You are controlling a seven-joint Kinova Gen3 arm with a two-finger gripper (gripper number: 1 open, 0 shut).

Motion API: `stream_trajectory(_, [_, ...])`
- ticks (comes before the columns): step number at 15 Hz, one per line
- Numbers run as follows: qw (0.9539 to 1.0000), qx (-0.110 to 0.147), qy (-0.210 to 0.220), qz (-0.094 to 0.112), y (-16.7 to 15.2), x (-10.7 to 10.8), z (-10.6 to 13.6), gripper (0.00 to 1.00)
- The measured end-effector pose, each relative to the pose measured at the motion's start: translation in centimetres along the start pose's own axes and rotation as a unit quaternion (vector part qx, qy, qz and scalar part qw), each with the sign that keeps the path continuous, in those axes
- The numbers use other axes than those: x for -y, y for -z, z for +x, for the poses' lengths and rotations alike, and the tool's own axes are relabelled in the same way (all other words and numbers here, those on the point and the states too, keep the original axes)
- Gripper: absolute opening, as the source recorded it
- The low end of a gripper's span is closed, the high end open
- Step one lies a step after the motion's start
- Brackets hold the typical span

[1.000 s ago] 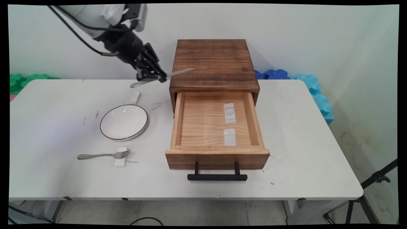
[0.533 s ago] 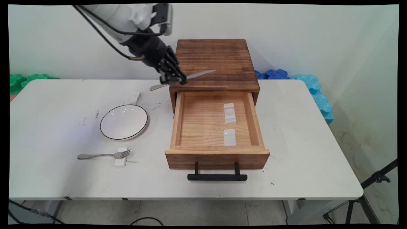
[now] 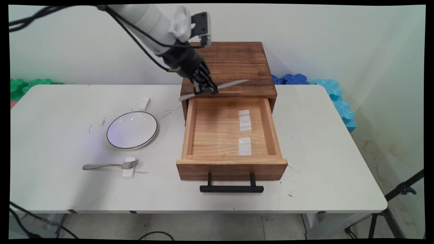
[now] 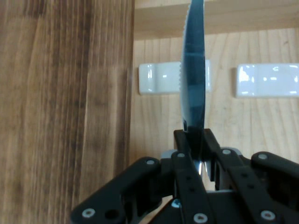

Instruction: Place the picked object into the drawer

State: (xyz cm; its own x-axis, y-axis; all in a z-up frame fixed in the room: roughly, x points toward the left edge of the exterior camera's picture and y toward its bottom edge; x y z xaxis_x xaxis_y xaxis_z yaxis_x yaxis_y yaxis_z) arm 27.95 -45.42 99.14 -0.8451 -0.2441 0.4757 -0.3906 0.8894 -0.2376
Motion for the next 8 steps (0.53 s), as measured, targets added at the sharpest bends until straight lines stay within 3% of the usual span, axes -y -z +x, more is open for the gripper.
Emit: stream_trajectory(8, [1.0000, 0.006, -0.002, 0.002, -4.8, 0.2, 1.1, 0.00])
